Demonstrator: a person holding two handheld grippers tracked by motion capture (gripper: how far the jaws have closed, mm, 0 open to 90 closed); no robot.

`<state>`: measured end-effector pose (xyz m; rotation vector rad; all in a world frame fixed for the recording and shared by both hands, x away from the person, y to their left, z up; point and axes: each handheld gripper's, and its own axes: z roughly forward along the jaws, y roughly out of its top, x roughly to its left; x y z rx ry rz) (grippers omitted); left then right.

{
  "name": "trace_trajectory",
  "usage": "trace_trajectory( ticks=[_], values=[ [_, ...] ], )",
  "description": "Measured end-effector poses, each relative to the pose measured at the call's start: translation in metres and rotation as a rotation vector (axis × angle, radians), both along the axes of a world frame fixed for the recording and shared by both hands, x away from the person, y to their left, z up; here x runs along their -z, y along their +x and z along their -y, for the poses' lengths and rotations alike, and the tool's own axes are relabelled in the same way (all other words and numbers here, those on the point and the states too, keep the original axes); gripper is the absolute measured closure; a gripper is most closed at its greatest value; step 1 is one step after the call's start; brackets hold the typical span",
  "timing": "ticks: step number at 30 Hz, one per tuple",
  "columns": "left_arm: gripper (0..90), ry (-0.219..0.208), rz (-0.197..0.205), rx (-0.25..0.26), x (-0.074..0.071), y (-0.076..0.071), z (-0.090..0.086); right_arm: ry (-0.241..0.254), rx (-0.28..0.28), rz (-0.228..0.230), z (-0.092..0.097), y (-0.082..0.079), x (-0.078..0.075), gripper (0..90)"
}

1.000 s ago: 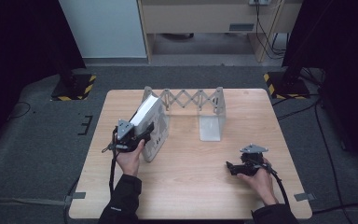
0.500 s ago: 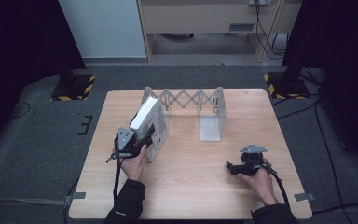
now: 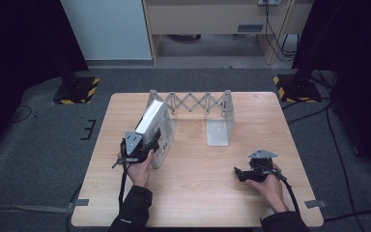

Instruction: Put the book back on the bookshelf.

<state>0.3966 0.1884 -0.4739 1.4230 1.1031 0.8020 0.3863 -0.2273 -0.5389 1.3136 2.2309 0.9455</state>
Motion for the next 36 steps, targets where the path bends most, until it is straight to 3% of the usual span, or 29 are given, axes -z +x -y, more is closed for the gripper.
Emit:
trace_trajectory(
  ticks=[11,17,24,30,36],
  values=[
    [51.4,0.013,-0.002,-0.055,-0.001,0.017,0.019,-0.003,-0.004,0.001,0.000,0.001,0.000,5.8],
    [51.5,-0.021,-0.043,-0.038,-0.005,0.020,0.002,-0.002,-0.004,0.000,0.000,0.001,0.000,5.8],
    [51.6,0.012,-0.050,-0.039,-0.009,0.015,-0.008,0.002,-0.003,-0.003,-0.001,0.002,0.000,5.6],
    [51.4,0.050,-0.004,-0.005,-0.003,0.009,-0.004,0.000,-0.005,-0.002,-0.001,0.002,0.000,5.5],
    [50.5,0.045,0.024,-0.014,0.000,0.010,0.005,-0.001,-0.006,-0.003,-0.001,0.002,0.000,5.5]
  ],
)
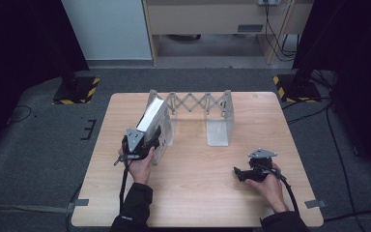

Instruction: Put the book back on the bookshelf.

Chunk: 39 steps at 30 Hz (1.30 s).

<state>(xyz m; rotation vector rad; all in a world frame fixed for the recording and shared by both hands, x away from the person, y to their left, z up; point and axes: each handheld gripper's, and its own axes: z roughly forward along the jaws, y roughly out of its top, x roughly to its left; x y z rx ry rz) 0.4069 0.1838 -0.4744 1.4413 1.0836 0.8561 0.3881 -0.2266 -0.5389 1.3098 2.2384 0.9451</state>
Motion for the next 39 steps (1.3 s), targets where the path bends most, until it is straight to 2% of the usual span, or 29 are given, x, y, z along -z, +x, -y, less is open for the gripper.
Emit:
trace_trajectory(
  ticks=[8,13,16,17,18,20,25,31,35,39],
  values=[
    [50.3,0.013,0.002,-0.023,0.000,0.013,0.014,0.001,0.002,0.001,0.000,0.000,0.000,5.5],
    [49.2,-0.014,-0.007,-0.019,0.002,0.019,0.014,0.002,0.002,0.001,0.000,0.000,0.000,5.5],
    [42.9,-0.015,-0.075,0.001,0.010,0.019,0.013,0.002,0.002,0.000,0.000,0.000,0.000,5.5],
    [41.1,-0.013,-0.122,0.016,0.013,0.018,0.011,0.002,0.002,0.001,0.000,0.000,0.000,5.5],
    [41.0,-0.026,-0.149,0.022,0.017,0.016,0.009,0.002,0.002,0.001,0.000,0.000,0.000,5.6],
    [41.4,-0.071,-0.153,0.037,0.026,0.009,0.003,0.002,0.002,0.001,0.000,0.000,0.000,5.5],
    [43.6,-0.104,-0.133,0.062,0.034,-0.010,-0.007,0.002,0.002,0.000,0.000,0.000,0.000,5.5],
    [46.9,-0.072,-0.130,0.042,0.032,-0.012,-0.005,0.002,0.002,0.001,0.000,0.000,0.000,5.5],
    [47.9,-0.071,-0.142,0.030,0.029,-0.008,-0.003,0.001,0.002,0.000,0.000,0.000,0.000,5.5],
    [48.6,-0.077,-0.139,-0.005,0.029,-0.004,0.004,0.001,0.001,0.000,0.000,0.000,0.000,5.5]
  ],
)
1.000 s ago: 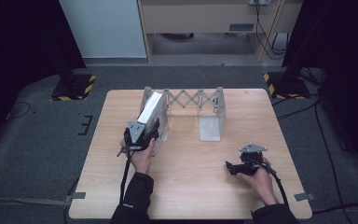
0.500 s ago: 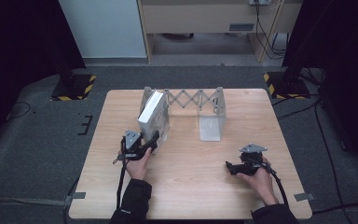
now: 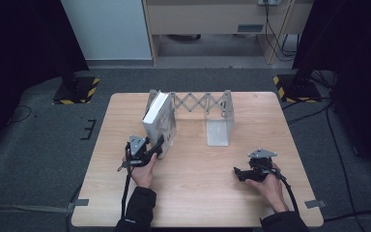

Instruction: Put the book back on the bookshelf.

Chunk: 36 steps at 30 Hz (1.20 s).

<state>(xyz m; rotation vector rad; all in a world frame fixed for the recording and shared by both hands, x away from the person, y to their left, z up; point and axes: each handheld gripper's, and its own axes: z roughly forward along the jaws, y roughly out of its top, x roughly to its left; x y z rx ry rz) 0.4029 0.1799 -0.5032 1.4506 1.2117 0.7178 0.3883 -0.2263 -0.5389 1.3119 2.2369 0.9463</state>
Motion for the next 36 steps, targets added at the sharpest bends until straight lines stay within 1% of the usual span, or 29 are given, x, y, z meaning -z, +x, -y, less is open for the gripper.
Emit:
trace_trajectory(
  ticks=[2,7,10,15,17,20,22,26,30,33,36],
  values=[
    [48.6,0.018,-0.003,0.003,-0.001,0.003,0.005,-0.002,-0.005,-0.002,0.000,0.000,0.000,5.5],
    [48.1,0.038,-0.001,0.019,-0.002,0.010,0.011,-0.002,-0.005,-0.001,0.000,0.000,0.000,5.5],
    [47.7,0.027,0.008,0.027,0.000,0.012,0.011,0.000,-0.003,-0.001,0.000,0.000,0.000,5.5],
    [46.2,0.028,0.004,0.049,0.000,0.015,0.010,0.001,-0.002,-0.001,0.000,0.000,0.000,5.5],
    [45.7,0.020,-0.006,0.057,0.000,0.013,0.009,0.000,-0.003,-0.001,0.000,0.000,0.000,5.5],
    [45.6,0.019,-0.009,0.065,-0.001,0.007,0.006,-0.002,-0.005,-0.002,0.000,0.000,0.000,5.5],
    [46.0,0.007,-0.006,0.073,0.000,0.001,0.003,0.000,-0.003,-0.001,0.000,0.000,0.000,5.5],
    [47.5,0.005,0.001,0.084,0.001,-0.008,0.000,-0.002,-0.005,0.001,0.000,0.000,0.000,5.5],
    [48.1,0.026,-0.003,0.078,-0.001,-0.007,0.004,0.000,-0.003,-0.001,0.000,0.000,0.000,5.5],
    [48.0,0.059,-0.007,0.077,-0.004,-0.003,0.010,0.001,-0.003,-0.001,0.000,0.000,0.000,5.5],
    [47.1,0.065,-0.011,0.082,-0.004,0.002,0.018,-0.001,-0.004,-0.001,0.000,0.001,0.000,5.5]
  ],
)
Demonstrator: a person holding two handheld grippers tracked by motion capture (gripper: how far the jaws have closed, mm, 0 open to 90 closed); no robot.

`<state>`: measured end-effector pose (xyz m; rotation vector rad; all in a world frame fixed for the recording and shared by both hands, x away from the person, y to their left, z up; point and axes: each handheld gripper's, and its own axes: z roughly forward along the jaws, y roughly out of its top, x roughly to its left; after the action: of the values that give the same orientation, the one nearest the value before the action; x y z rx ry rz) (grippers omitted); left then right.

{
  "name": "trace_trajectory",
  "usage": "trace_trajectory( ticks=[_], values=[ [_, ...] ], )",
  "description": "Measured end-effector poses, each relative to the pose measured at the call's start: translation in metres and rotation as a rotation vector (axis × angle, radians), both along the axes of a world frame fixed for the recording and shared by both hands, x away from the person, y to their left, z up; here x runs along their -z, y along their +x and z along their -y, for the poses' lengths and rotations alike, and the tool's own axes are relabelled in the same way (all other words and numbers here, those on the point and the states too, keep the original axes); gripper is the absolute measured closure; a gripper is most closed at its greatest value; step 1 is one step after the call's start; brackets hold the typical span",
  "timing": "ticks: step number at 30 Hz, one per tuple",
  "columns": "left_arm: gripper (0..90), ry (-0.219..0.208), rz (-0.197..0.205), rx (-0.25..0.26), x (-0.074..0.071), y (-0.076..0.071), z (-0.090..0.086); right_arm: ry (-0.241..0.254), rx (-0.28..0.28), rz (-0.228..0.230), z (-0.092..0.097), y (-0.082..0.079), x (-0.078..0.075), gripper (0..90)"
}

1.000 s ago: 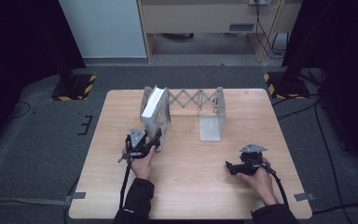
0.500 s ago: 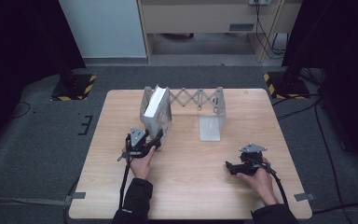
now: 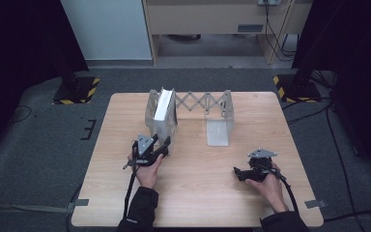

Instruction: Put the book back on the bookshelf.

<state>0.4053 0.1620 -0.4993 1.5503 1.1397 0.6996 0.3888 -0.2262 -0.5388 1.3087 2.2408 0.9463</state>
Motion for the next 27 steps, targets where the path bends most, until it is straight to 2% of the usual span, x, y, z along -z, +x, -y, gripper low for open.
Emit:
trace_trajectory(
  ticks=[5,8,17,20,23,27],
  values=[
    [45.4,0.007,-0.012,0.001,-0.001,0.011,0.009,0.002,0.001,0.000,0.000,0.000,0.000,5.5],
    [45.3,0.005,-0.011,-0.005,-0.001,0.017,0.009,0.001,0.000,0.000,0.000,0.000,0.000,5.5],
    [44.9,0.021,-0.046,0.003,-0.006,0.035,0.010,0.000,0.000,0.000,0.000,0.000,0.000,5.5],
    [44.5,0.032,-0.053,0.011,-0.007,0.037,0.011,0.001,-0.001,-0.001,0.000,0.000,0.000,5.5],
    [43.7,0.024,-0.057,0.016,-0.007,0.038,0.010,0.000,0.000,-0.001,0.000,0.000,0.000,5.5],
    [44.0,-0.007,-0.111,0.052,-0.012,0.032,0.002,0.000,0.000,0.000,0.000,0.000,0.000,5.5]
  ],
)
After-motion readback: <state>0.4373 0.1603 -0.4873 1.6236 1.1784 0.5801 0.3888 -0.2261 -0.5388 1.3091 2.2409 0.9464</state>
